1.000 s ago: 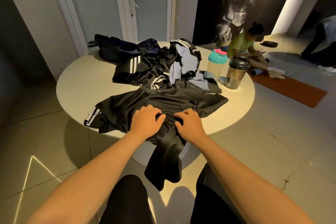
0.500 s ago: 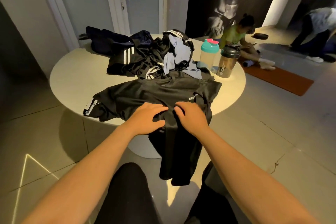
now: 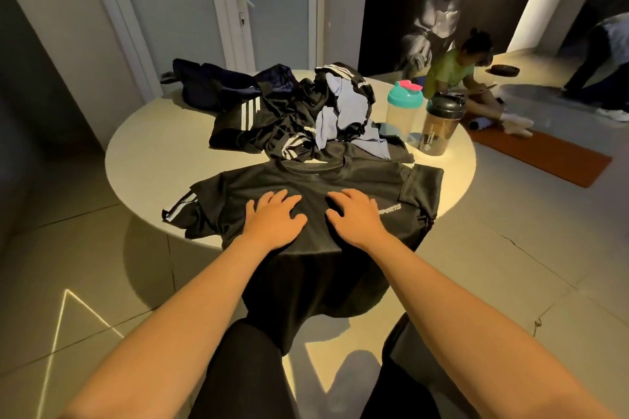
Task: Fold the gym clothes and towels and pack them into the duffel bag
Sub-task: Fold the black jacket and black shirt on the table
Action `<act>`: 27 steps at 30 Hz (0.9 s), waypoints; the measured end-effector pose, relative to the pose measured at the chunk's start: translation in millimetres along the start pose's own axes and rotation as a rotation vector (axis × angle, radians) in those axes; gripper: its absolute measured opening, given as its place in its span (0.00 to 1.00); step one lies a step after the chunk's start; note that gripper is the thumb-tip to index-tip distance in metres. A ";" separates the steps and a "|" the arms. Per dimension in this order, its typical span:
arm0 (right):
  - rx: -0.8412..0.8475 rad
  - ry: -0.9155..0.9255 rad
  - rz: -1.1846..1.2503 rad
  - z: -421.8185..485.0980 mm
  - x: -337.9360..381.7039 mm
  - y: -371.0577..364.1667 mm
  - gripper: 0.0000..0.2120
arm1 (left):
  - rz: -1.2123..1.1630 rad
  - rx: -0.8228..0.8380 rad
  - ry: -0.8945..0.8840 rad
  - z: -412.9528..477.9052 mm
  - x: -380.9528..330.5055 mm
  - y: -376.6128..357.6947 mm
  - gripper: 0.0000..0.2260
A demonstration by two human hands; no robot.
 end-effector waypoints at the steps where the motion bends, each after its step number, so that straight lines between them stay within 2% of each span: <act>1: -0.022 -0.051 -0.048 5.5 -3.4 1.7 0.25 | -0.016 0.000 0.012 2.2 5.6 3.3 0.26; 3: -0.069 -0.195 -0.100 14.7 -18.6 10.8 0.27 | -0.048 -0.019 0.061 4.4 22.2 12.1 0.25; 5: -0.047 -0.288 -0.060 26.2 -30.3 15.3 0.28 | -0.069 -0.037 0.156 5.7 45.8 19.6 0.19; 8: 0.078 -0.149 -0.119 46.9 -12.6 6.9 0.30 | -0.023 -0.065 0.319 12.8 66.7 29.3 0.13; 9: 0.122 -0.074 -0.125 52.8 -1.1 0.9 0.31 | 0.024 -0.081 0.302 19.8 61.4 31.8 0.14; 11: 0.156 0.044 -0.029 60.4 20.1 -6.4 0.30 | 0.072 -0.112 0.115 39.0 32.6 30.6 0.20; 12: 0.120 0.090 0.058 62.6 26.9 -4.9 0.27 | 0.047 -0.088 0.019 47.8 16.9 23.9 0.22; 14: -0.067 0.137 0.144 64.6 26.2 6.9 0.20 | -0.018 0.039 -0.022 58.0 2.8 2.6 0.26; 16: -0.292 0.072 0.012 63.1 12.3 22.4 0.16 | -0.006 0.078 0.006 63.6 5.7 -6.8 0.29; 17: -0.310 0.008 -0.063 62.4 3.3 26.0 0.17 | 0.016 0.072 0.013 65.7 8.8 -6.9 0.29; 21: -0.123 -0.156 -0.119 65.7 -34.7 15.0 0.21 | 0.068 0.057 0.052 76.1 27.1 -0.6 0.29; 23: -0.125 -0.192 -0.100 64.1 -48.4 16.3 0.21 | 0.141 -0.032 0.056 79.4 26.9 7.5 0.28; 25: -0.200 -0.158 -0.067 60.9 -51.1 22.7 0.20 | 0.229 -0.196 -0.082 78.2 -5.6 18.9 0.25; 27: -0.240 -0.043 0.041 60.2 -44.0 25.7 0.17 | 0.165 -0.241 -0.263 78.7 -49.9 14.9 0.22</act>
Point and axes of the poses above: each hand's wrist, its own z-axis towards the middle knuckle, its own y-axis out of the back of the hand, x = y × z, the point moved 8 cm from there along z, towards the middle knuckle, and after that the axes turned 10 degrees about -y, right-handed, at the moved point
